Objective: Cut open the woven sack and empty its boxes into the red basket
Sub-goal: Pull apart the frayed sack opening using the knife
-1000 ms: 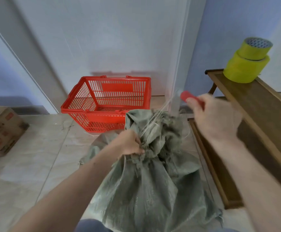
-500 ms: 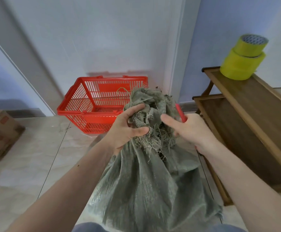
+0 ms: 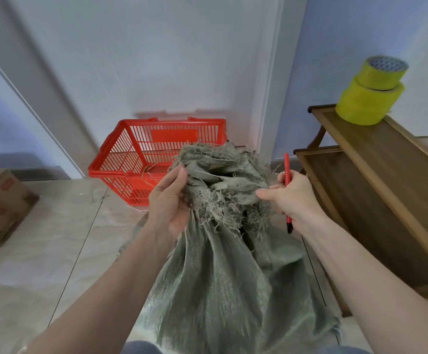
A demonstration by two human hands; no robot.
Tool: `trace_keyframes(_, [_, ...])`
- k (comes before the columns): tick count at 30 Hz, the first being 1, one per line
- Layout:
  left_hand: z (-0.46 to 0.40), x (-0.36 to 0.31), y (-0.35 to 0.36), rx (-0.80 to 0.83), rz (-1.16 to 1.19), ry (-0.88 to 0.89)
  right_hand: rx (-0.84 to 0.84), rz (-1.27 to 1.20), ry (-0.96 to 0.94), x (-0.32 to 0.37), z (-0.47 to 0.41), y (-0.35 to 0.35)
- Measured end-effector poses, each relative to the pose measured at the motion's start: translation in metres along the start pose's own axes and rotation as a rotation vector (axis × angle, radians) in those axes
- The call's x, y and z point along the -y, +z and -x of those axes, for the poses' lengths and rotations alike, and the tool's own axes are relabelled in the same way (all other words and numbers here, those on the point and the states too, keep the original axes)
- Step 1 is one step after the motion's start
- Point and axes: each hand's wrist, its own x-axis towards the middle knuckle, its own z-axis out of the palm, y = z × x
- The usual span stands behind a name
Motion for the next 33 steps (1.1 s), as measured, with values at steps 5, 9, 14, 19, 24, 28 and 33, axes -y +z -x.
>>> trace_keyframes(5, [-0.007, -0.006, -0.01, -0.069, 0.127, -0.019, -0.001, 0.027, 0.044, -0.008, -0.003, -0.016])
trace_keyframes(9, [0.004, -0.014, -0.01, 0.027, 0.151, -0.089, -0.027, 0.145, 0.032, -0.014, -0.006, -0.019])
trace_keyframes(14, [0.012, -0.016, -0.005, 0.176, -0.004, -0.121, 0.038, 0.105, -0.074, 0.001, -0.005, -0.001])
trace_keyframes(19, [0.002, -0.012, -0.01, 0.143, -0.074, -0.05, 0.007, 0.395, -0.15, 0.006, -0.014, 0.029])
trace_keyframes(24, [-0.008, -0.023, -0.029, 0.021, -0.622, 0.063, 0.022, 0.28, -0.189, 0.015, -0.018, 0.027])
trace_keyframes(28, [-0.009, -0.022, -0.014, -0.14, -1.393, 0.401, 0.069, 0.378, -0.315, 0.033, -0.014, 0.029])
trace_keyframes(33, [-0.013, -0.025, 0.025, 0.226, -1.875, 0.928, 0.098, 0.417, -0.428, 0.052, -0.002, 0.033])
